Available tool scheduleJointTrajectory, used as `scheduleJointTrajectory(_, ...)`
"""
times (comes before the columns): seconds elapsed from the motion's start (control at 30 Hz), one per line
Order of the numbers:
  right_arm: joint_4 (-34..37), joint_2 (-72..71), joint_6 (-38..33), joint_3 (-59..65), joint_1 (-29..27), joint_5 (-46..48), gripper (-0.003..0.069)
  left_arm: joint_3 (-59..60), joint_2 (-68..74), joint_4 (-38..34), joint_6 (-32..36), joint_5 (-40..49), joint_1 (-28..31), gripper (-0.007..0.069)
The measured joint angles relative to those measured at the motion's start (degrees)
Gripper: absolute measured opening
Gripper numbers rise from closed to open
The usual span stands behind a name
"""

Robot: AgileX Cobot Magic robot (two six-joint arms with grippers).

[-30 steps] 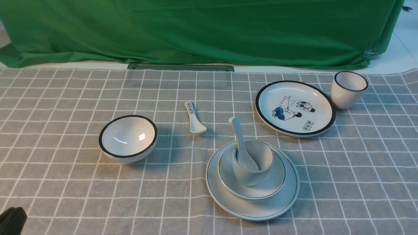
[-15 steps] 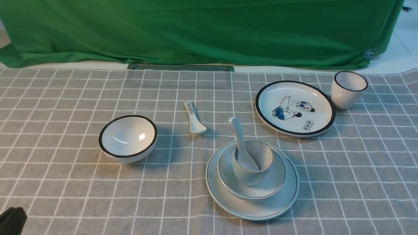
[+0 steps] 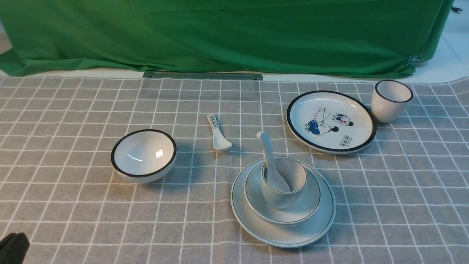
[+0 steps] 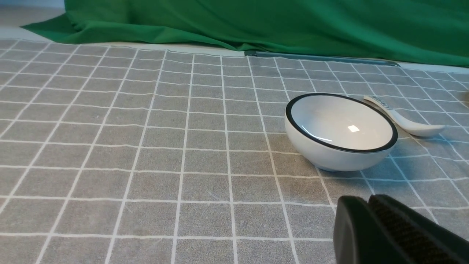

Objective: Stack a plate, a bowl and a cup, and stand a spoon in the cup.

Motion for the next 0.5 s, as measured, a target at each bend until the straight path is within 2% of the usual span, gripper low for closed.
scheduleJointTrajectory(0.5,0.06,0.0,0.11,0.0,0.0,-0.05,0.0241,0.0,0.0,0.61,0.0,0.0,0.0,0.0017)
